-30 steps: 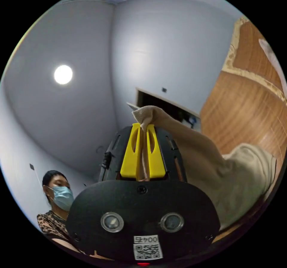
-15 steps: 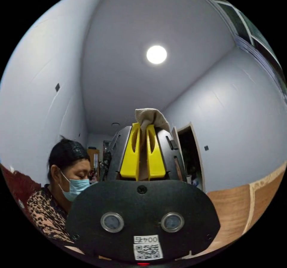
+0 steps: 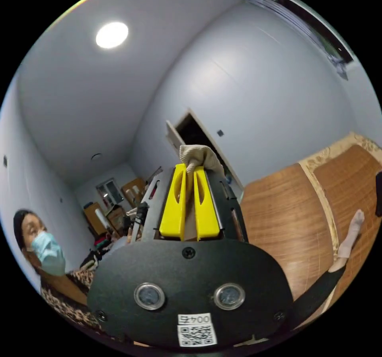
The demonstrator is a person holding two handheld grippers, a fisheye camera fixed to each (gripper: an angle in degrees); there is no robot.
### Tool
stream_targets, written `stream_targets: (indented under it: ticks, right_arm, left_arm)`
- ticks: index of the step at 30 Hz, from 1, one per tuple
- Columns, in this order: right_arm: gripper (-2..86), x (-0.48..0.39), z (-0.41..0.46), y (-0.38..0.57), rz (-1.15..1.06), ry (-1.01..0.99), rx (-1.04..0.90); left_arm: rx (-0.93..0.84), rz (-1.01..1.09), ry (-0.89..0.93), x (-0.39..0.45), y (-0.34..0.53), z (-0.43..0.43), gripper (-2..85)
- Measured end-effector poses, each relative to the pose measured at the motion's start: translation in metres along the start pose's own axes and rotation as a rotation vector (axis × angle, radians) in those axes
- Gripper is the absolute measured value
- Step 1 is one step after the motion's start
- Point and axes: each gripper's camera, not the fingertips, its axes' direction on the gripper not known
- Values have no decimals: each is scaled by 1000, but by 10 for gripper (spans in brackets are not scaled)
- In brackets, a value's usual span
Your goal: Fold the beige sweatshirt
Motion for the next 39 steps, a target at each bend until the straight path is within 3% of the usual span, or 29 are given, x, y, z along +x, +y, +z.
stream_targets:
  ticks: [2,4,6,8,13,17,22,25,30,33,39]
  right_arm:
    - [38,7,25,-35,22,5,0]
    - [38,-31,37,-82,-99,42,24]
    - [38,-109,33,-135,-339,163,137]
    - [37,-148,24,-160,-445,176,214]
    - [37,-158,13,-163,-504,198,213]
    - [39,-82,25,-83,-453,203,65]
    - [39,49,59,68,-262,255,-173]
    - [40,137,88,181,-49,290,-308]
    - [40,223,144,344,185,528,-660]
    - [42,234,172,391,205,650,-855]
    - [64,224,177,391,237,708,-842]
  left_arm:
    - [-25,38,-93,-6,-49,27,8]
    - [-22,164,-214,15,-110,46,9]
    - [100,342,-284,62,-183,45,10]
    - [187,491,-305,101,-219,37,12]
    - [191,706,-294,131,-215,46,13]
    - [29,722,-232,64,-118,88,11]
    - [-188,574,-266,-71,57,146,9]
    - [-328,380,-314,-159,177,179,9]
    - [-608,121,-393,-258,344,223,8]
    - [-696,112,-409,-273,387,235,8]
    - [-726,115,-395,-293,404,223,29]
